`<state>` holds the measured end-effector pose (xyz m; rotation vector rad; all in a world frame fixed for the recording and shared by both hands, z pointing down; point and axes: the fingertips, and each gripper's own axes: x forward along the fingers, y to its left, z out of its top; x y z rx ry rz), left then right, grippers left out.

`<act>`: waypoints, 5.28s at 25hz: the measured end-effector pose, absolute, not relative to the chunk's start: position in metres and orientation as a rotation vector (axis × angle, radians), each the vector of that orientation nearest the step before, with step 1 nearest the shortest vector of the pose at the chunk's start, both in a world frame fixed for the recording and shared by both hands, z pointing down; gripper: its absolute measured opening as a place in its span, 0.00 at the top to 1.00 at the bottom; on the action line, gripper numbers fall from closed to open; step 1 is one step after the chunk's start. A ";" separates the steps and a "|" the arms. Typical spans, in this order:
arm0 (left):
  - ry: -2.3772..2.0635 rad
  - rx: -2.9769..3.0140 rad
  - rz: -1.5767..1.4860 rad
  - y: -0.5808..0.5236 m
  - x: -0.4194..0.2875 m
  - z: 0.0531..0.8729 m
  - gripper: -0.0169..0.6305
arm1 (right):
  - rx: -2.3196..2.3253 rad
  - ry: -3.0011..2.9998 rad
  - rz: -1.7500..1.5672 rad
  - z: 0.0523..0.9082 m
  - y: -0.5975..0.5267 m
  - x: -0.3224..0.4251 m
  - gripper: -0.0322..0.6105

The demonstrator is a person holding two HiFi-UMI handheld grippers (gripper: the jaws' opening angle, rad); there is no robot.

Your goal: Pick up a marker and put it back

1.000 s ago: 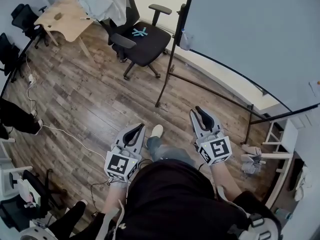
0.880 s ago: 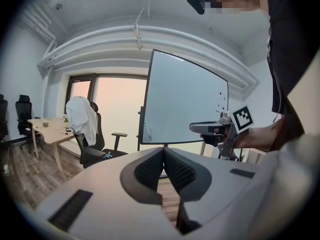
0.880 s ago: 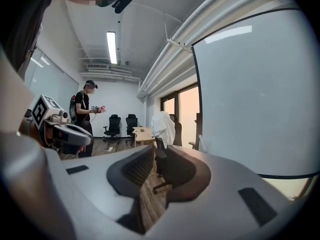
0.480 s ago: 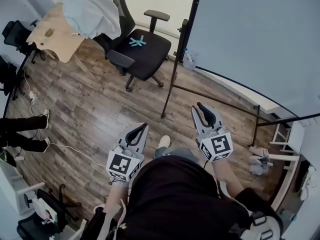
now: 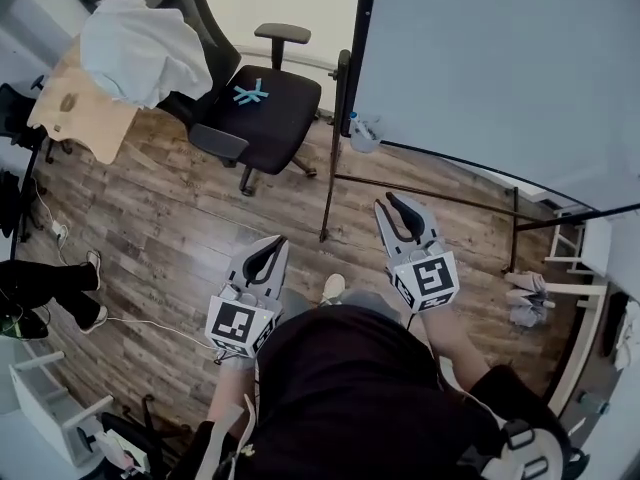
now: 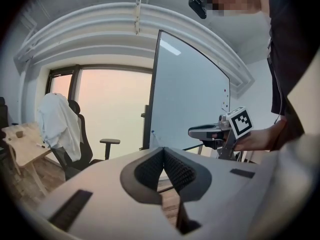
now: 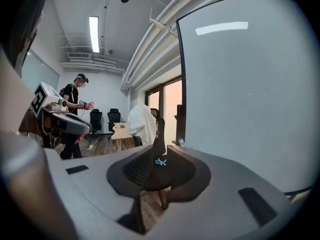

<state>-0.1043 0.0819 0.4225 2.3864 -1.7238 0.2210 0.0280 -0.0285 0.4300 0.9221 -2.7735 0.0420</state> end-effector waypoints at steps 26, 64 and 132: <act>-1.213 2.662 0.311 -0.096 -0.158 0.435 0.96 | 1.279 -2.515 0.097 0.459 -0.147 -0.030 0.82; -0.925 2.780 0.335 -0.160 -0.201 0.444 0.96 | 1.497 -2.214 0.051 0.492 -0.214 -0.060 0.80; -0.295 2.979 0.266 -0.109 0.029 0.427 0.96 | 2.132 -1.947 0.114 0.377 -0.051 0.167 0.83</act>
